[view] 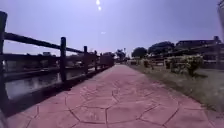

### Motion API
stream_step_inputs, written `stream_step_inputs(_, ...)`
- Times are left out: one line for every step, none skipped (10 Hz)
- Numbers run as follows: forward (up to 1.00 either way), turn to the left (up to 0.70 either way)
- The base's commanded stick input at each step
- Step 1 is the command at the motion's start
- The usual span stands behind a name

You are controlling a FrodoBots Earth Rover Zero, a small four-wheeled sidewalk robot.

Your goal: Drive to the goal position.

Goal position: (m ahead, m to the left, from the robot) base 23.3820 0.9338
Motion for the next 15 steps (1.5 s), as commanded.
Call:
stream_step_inputs(1.0,0.01)
stream_step_inputs(1.0,0.01)
stream_step_inputs(1.0,-0.02)
stream_step_inputs(1.0,-0.06)
stream_step_inputs(1.0,-0.11)
stream_step_inputs(1.0,-0.15)
stream_step_inputs(1.0,-0.25)
stream_step_inputs(1.0,0.01)
stream_step_inputs(1.0,0.01)
stream_step_inputs(1.0,0.01)
stream_step_inputs(1.0,0.01)
stream_step_inputs(1.0,0.01)
stream_step_inputs(1.0,0.01)
stream_step_inputs(1.0,0.01)
stream_step_inputs(1.0,0.01)
